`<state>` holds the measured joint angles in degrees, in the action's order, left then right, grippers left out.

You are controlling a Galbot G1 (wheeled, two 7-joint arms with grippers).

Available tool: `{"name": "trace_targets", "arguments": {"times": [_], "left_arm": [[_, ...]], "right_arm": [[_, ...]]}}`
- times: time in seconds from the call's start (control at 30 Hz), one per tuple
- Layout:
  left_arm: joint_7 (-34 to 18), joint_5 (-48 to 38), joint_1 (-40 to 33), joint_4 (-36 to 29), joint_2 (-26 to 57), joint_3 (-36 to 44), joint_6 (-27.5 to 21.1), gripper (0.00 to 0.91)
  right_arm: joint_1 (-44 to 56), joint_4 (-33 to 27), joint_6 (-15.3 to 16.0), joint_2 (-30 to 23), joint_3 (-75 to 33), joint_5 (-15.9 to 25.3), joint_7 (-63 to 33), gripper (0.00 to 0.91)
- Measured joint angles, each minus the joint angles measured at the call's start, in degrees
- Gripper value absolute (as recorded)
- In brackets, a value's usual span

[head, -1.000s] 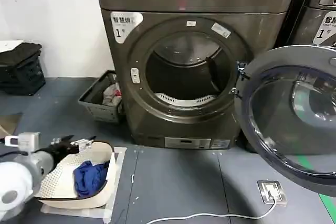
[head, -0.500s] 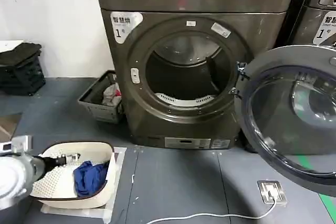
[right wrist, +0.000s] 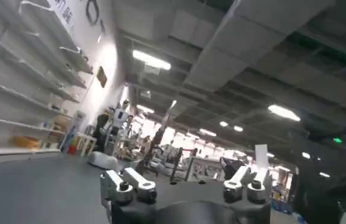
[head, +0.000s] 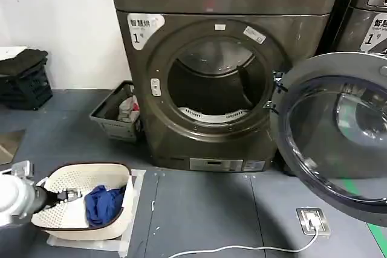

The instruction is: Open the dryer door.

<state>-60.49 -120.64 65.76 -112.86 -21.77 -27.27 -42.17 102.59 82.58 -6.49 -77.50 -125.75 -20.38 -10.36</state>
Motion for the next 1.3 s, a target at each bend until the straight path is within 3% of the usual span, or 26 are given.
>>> {"name": "trace_targets", "arguments": {"times": [1.3], "left_arm": [[-0.3, -2.9, -1.1, 1.2, 0.0, 0.6, 0.0, 0.907]], "right_arm": [[-0.2, -0.1, -1.6, -1.0, 0.8, 0.5, 1.0, 0.907]]}}
